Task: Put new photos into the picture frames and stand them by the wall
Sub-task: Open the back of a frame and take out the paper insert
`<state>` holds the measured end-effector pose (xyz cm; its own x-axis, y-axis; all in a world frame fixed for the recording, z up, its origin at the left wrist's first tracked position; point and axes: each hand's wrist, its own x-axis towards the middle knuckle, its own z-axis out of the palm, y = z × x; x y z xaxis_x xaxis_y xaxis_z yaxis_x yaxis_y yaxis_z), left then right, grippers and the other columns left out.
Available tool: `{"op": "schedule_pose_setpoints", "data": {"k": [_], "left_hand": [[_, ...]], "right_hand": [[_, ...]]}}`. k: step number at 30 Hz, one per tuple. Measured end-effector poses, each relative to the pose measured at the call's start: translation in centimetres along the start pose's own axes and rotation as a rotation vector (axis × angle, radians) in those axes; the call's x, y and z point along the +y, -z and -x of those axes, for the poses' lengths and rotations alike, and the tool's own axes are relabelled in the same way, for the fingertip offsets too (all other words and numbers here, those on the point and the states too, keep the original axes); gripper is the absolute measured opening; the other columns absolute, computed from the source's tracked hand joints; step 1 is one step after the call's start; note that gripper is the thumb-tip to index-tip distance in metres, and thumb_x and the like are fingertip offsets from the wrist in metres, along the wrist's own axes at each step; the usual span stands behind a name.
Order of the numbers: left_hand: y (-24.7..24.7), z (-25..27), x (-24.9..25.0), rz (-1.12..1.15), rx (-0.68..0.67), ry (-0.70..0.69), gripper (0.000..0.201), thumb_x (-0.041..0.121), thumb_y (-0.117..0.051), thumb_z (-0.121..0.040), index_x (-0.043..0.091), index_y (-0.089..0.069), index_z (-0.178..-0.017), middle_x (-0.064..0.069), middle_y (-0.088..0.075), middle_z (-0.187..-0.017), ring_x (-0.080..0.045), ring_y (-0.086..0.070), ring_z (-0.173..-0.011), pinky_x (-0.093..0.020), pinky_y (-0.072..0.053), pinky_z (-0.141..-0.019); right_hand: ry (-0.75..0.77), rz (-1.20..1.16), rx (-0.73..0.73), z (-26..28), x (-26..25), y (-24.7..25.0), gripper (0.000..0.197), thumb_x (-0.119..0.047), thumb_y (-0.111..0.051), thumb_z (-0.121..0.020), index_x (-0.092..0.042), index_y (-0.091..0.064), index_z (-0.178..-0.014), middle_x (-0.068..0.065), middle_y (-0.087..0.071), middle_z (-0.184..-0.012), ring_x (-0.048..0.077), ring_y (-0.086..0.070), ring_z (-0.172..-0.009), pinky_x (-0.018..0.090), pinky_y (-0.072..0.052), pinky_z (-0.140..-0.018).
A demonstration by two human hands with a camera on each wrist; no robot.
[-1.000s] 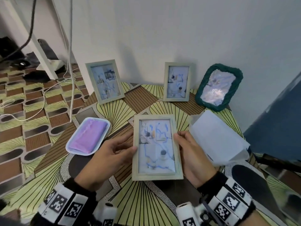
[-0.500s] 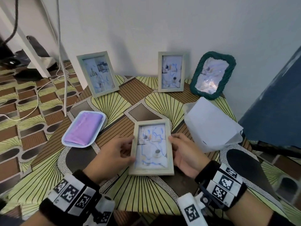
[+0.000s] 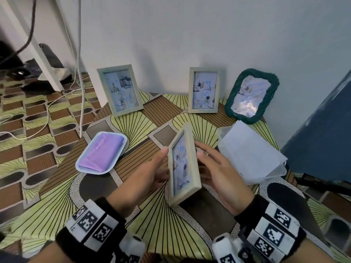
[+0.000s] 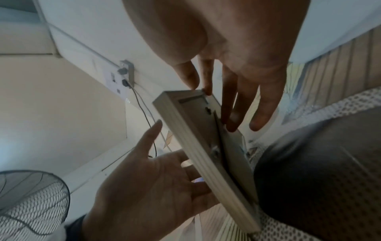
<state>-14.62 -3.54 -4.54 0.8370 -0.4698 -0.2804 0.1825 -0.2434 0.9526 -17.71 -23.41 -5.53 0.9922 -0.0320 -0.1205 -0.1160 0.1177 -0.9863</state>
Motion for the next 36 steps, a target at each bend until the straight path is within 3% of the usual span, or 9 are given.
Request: {"op": "schedule_pose_setpoints", "data": {"k": [3, 5, 9, 13, 18, 21, 26, 30, 36], "left_hand": [[0.8, -0.4, 0.0, 0.042, -0.063, 0.025, 0.077, 0.092, -0.043, -0.068, 0.05, -0.053, -0.132, 0.01, -0.067, -0.127, -0.009, -0.066, -0.111, -0.036, -0.044, -0.103], [1.5, -0.4, 0.2, 0.012, -0.073, -0.02, 0.068, 0.083, -0.044, -0.079, 0.044, -0.055, -0.133, 0.013, -0.067, -0.124, -0.01, -0.067, -0.109, -0.031, -0.05, -0.095], [3.6, 0.1, 0.2, 0.002, 0.113, -0.09, 0.026, 0.055, -0.049, -0.093, 0.071, -0.051, -0.114, 0.043, -0.064, -0.099, 0.016, -0.063, -0.091, -0.005, -0.05, -0.065], [5.8, -0.1, -1.1, -0.108, 0.155, -0.089, 0.059, 0.033, -0.052, -0.098, 0.035, -0.029, -0.152, 0.029, -0.058, -0.123, 0.013, -0.061, -0.102, -0.007, -0.049, -0.073], [7.1, 0.0, -2.9, -0.299, 0.065, -0.061, 0.055, 0.013, -0.057, -0.097, 0.036, -0.037, -0.142, 0.032, -0.058, -0.121, 0.01, -0.057, -0.114, -0.011, -0.049, -0.087], [7.5, 0.4, -3.4, -0.517, 0.055, -0.069, 0.052, 0.018, -0.065, -0.093, 0.042, -0.046, -0.135, 0.038, -0.055, -0.121, 0.008, -0.054, -0.119, -0.021, -0.046, -0.102], [7.2, 0.7, -3.8, -0.836, 0.202, -0.19, 0.057, 0.031, -0.081, -0.078, 0.028, -0.059, -0.131, 0.015, -0.066, -0.119, -0.005, -0.06, -0.107, -0.023, -0.05, -0.092], [7.0, 0.5, -4.0, -0.908, 0.213, -0.248, 0.069, 0.038, -0.073, -0.085, 0.023, -0.044, -0.146, 0.008, -0.053, -0.142, -0.009, -0.051, -0.129, -0.022, -0.039, -0.105], [7.0, -1.0, -3.4, -1.218, 0.126, -0.152, 0.073, 0.053, -0.038, -0.099, 0.014, -0.016, -0.157, -0.002, -0.013, -0.164, -0.015, -0.009, -0.151, -0.03, -0.015, -0.122]], "right_hand": [[0.036, 0.121, -0.105, 0.0, 0.0, -0.9, 0.028, -0.034, -0.048, -0.101, -0.048, -0.064, -0.12, -0.017, -0.067, -0.119, -0.001, -0.062, -0.11, 0.02, -0.055, -0.083], [0.045, 0.255, -0.153, -0.1, 0.3, -1.6, 0.031, -0.034, -0.051, -0.099, -0.046, -0.06, -0.127, -0.022, -0.064, -0.123, -0.007, -0.057, -0.115, 0.022, -0.051, -0.095], [0.086, 0.536, -0.236, -0.2, 1.0, -2.2, 0.045, -0.033, -0.055, -0.098, -0.037, -0.047, -0.142, -0.024, -0.05, -0.14, -0.012, -0.042, -0.128, 0.026, -0.036, -0.113], [0.146, 0.83, -0.341, -0.1, 1.1, -2.4, 0.054, -0.042, -0.049, -0.098, -0.041, -0.031, -0.149, -0.026, -0.04, -0.148, -0.015, -0.035, -0.13, 0.007, -0.029, -0.106], [0.238, 1.174, -0.408, 0.1, 1.1, -2.4, 0.055, -0.049, -0.042, -0.099, -0.035, -0.029, -0.15, -0.013, -0.039, -0.151, 0.004, -0.032, -0.137, 0.025, -0.03, -0.113], [0.265, 1.273, -0.421, 0.2, 1.1, -2.2, 0.052, -0.049, -0.041, -0.098, -0.037, -0.029, -0.147, -0.011, -0.042, -0.146, 0.005, -0.03, -0.134, 0.025, -0.03, -0.109], [0.3, 1.331, -0.408, 0.2, 1.1, -1.7, 0.043, -0.048, -0.041, -0.097, -0.036, -0.041, -0.138, -0.01, -0.056, -0.129, 0.005, -0.047, -0.118, 0.029, -0.044, -0.099], [0.364, 1.208, -0.238, -0.2, 0.8, -1.4, 0.032, -0.04, -0.044, -0.097, -0.029, -0.058, -0.123, -0.01, -0.067, -0.11, 0.005, -0.06, -0.098, 0.032, -0.053, -0.085], [0.345, 1.376, -0.163, -2.2, 0.8, -1.9, 0.04, -0.04, -0.041, -0.1, -0.022, -0.049, -0.134, -0.004, -0.057, -0.129, 0.015, -0.051, -0.118, 0.038, -0.048, -0.097]]}}
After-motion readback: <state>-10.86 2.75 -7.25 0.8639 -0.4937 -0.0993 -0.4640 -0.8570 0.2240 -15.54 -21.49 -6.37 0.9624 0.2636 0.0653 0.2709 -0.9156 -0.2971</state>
